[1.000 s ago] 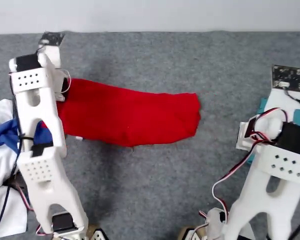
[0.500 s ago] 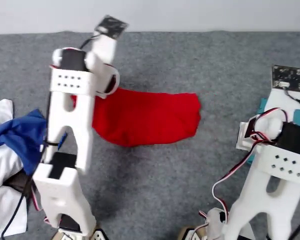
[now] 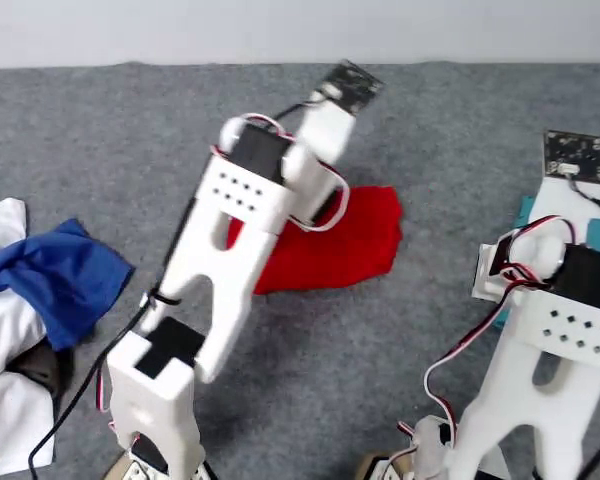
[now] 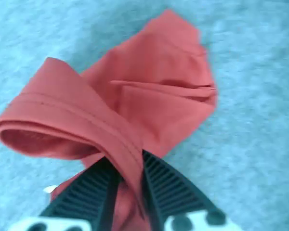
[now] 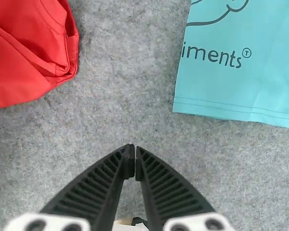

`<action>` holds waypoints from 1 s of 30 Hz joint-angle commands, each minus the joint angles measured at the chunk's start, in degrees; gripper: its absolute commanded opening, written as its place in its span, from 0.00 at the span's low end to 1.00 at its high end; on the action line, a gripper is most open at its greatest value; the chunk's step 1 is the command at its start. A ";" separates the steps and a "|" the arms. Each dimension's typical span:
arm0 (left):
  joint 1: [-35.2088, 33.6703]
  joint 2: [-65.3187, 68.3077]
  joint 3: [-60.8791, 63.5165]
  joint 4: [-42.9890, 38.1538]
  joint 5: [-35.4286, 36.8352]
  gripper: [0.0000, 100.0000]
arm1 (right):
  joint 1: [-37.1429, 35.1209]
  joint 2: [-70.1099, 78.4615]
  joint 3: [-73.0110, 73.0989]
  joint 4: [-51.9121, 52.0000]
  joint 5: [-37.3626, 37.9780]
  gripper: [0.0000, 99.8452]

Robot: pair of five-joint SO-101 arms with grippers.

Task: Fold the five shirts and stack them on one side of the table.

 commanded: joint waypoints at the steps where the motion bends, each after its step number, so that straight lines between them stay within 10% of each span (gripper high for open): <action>1: 3.52 -3.78 -0.22 -4.75 1.67 0.01 | 0.04 -1.36 -0.26 1.45 -0.18 0.01; 24: 6.77 16.18 -0.75 -24.18 1.85 0.02 | 0.04 -0.92 -0.18 1.45 -0.09 0.01; 30: 5.63 20.04 -0.75 -24.53 2.64 0.20 | 0.04 -0.92 -0.18 1.45 -0.09 0.01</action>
